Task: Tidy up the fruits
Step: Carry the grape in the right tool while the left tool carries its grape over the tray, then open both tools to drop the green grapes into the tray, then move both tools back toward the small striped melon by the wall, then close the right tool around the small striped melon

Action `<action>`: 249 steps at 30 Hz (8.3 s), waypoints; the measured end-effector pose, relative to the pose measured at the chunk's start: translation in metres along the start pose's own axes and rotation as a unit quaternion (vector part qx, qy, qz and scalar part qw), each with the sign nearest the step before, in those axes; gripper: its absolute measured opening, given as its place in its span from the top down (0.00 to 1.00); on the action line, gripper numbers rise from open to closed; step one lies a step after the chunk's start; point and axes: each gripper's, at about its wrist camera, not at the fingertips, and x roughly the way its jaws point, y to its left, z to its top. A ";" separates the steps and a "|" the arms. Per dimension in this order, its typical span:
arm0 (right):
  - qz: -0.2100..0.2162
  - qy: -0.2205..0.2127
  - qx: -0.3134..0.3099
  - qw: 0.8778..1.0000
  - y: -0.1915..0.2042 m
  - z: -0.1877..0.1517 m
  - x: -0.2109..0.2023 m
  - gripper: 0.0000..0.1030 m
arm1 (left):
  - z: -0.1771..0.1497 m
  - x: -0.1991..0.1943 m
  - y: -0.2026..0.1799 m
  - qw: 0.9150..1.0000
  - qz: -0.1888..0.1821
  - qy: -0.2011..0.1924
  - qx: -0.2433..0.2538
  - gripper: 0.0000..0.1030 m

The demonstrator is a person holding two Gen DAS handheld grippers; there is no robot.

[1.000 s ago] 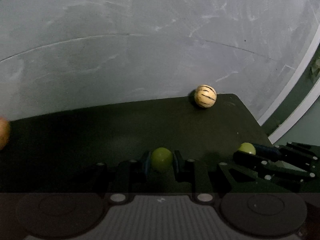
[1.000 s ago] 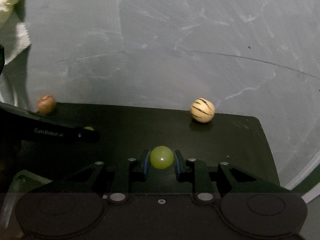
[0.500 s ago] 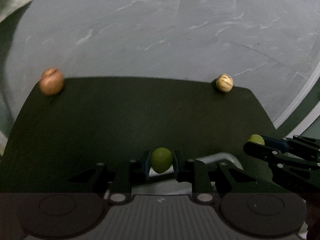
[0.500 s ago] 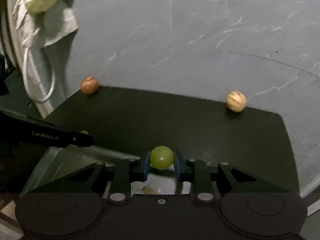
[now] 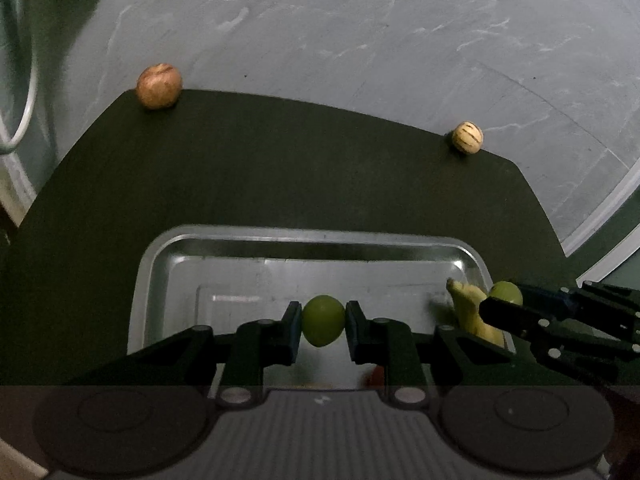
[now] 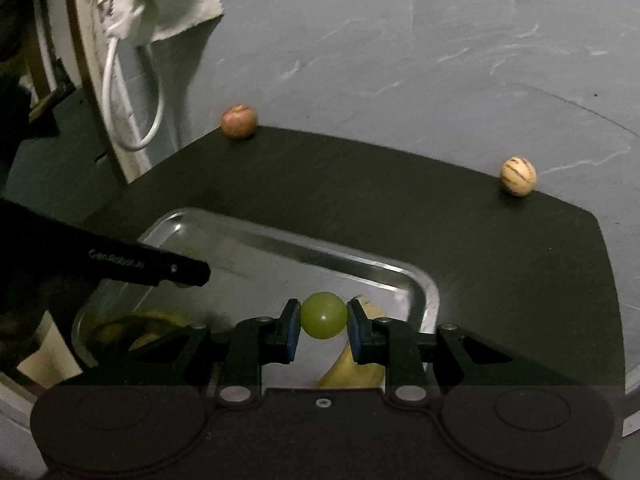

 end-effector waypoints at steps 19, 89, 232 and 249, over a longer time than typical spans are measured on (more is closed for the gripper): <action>0.037 0.049 -0.077 0.995 0.008 -0.009 0.025 0.74 | -0.001 0.015 0.000 0.999 0.016 0.027 0.014 0.75; 0.005 0.085 -0.071 0.994 0.020 -0.019 0.040 0.69 | -0.010 0.026 0.000 0.998 -0.006 0.052 0.020 0.74; -0.034 -0.085 0.252 0.963 -0.189 0.084 0.113 0.01 | 0.136 0.118 -0.016 0.999 -0.009 0.002 0.032 0.02; -0.062 -0.065 0.230 0.969 -0.207 0.105 0.147 0.01 | 0.172 0.146 -0.018 0.998 0.020 -0.009 0.057 0.01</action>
